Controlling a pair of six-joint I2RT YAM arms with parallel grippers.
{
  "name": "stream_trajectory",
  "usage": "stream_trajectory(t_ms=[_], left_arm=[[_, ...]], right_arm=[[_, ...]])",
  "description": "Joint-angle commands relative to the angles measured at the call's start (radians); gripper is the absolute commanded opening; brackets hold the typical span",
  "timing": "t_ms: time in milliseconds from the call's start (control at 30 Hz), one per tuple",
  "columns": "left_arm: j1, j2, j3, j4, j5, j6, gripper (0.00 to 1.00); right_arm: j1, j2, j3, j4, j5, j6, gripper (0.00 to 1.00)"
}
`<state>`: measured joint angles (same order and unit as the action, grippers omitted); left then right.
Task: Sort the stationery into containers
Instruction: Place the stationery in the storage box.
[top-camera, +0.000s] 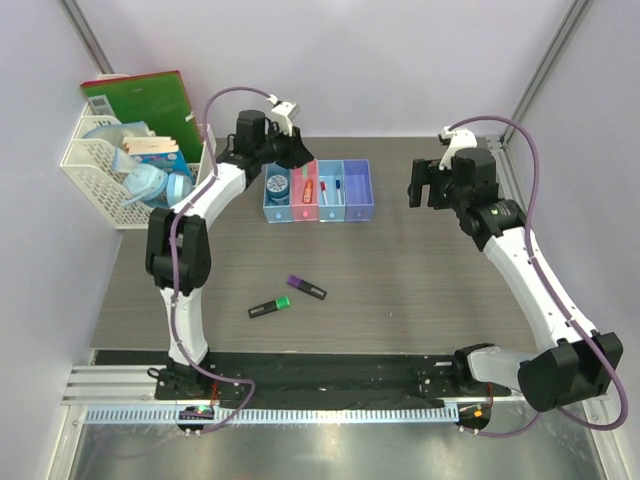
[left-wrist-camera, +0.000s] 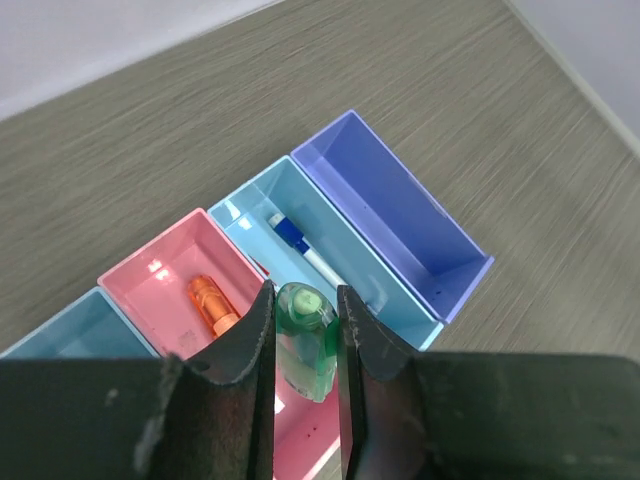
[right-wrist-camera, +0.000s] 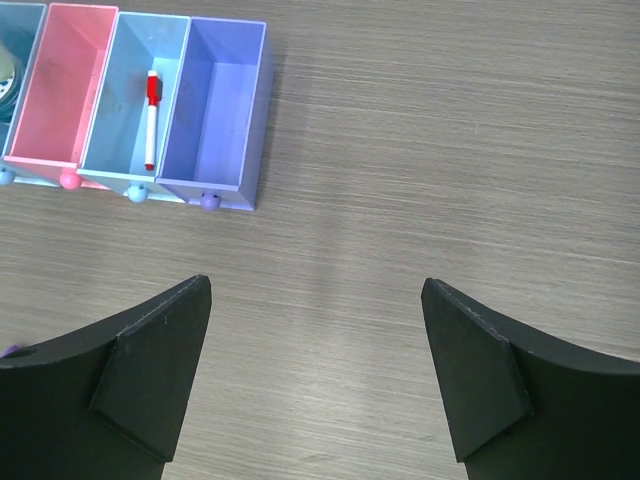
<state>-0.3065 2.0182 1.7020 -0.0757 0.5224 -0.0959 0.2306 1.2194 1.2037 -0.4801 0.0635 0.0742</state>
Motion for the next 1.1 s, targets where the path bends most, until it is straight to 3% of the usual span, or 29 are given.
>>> stream_trajectory(t_ms=[0,433,667,700,733,900,1067], left_arm=[[0.044,0.085,0.126,-0.015,0.153,-0.192,0.00],[0.050,0.204,0.162,-0.122,0.119,-0.136,0.01],[0.052,0.208,0.134,-0.173,0.096,-0.094,0.27],[0.052,0.208,0.125,-0.176,0.097,-0.090,0.32],[0.052,0.208,0.120,-0.179,0.096,-0.084,0.46],[0.052,0.189,0.117,-0.177,0.100,-0.091,0.69],[0.055,0.105,0.108,-0.191,0.096,-0.085,0.72]], right_arm=[[-0.017,-0.052,-0.015,0.048,-0.050,-0.016,0.91],[-0.045,-0.072,-0.024,0.046,-0.110,-0.010,0.91],[-0.043,-0.058,-0.003,0.035,-0.160,-0.002,0.91],[-0.043,-0.055,0.000,0.028,-0.169,-0.005,0.91],[-0.045,-0.051,0.005,0.025,-0.188,-0.010,0.92],[-0.042,-0.021,0.042,-0.020,-0.267,-0.051,0.92],[-0.013,0.005,0.054,-0.072,-0.398,-0.163,0.91]])
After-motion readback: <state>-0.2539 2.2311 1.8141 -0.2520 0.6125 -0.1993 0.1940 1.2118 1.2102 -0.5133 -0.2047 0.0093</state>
